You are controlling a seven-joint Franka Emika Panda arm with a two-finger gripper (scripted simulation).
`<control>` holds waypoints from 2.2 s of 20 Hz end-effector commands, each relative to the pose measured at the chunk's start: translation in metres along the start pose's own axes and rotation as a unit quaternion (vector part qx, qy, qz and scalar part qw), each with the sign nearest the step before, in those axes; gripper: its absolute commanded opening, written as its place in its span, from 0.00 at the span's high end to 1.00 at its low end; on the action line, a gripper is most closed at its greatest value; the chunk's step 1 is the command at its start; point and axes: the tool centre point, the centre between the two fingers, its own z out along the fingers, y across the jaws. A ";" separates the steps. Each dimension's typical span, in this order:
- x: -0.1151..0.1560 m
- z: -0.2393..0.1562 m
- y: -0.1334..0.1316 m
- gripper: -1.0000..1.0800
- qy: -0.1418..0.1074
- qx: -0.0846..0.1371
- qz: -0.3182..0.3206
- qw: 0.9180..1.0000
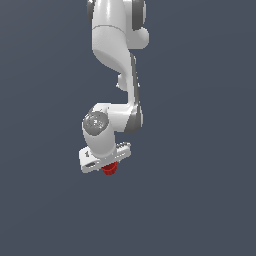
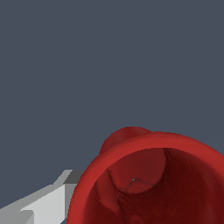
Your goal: Pick up the object and move it to a goal position.
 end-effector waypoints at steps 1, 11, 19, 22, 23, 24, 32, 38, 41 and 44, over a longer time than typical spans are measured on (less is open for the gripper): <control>-0.003 -0.011 -0.004 1.00 0.001 -0.001 0.000 1.000; -0.029 -0.075 -0.034 1.00 0.001 -0.001 0.000 1.000; -0.055 -0.142 -0.065 1.00 0.001 -0.001 0.000 1.000; -0.065 -0.168 -0.077 1.00 0.001 -0.002 0.000 1.000; -0.068 -0.177 -0.081 1.00 0.001 -0.002 0.000 1.000; -0.072 -0.186 -0.085 1.00 0.001 -0.002 0.000 1.000; -0.101 -0.264 -0.120 1.00 0.001 -0.002 0.000 1.000; -0.123 -0.326 -0.148 1.00 0.001 -0.002 0.000 1.000; -0.133 -0.354 -0.160 1.00 0.001 -0.001 -0.001 1.000; -0.141 -0.378 -0.170 1.00 0.001 -0.001 -0.001 1.000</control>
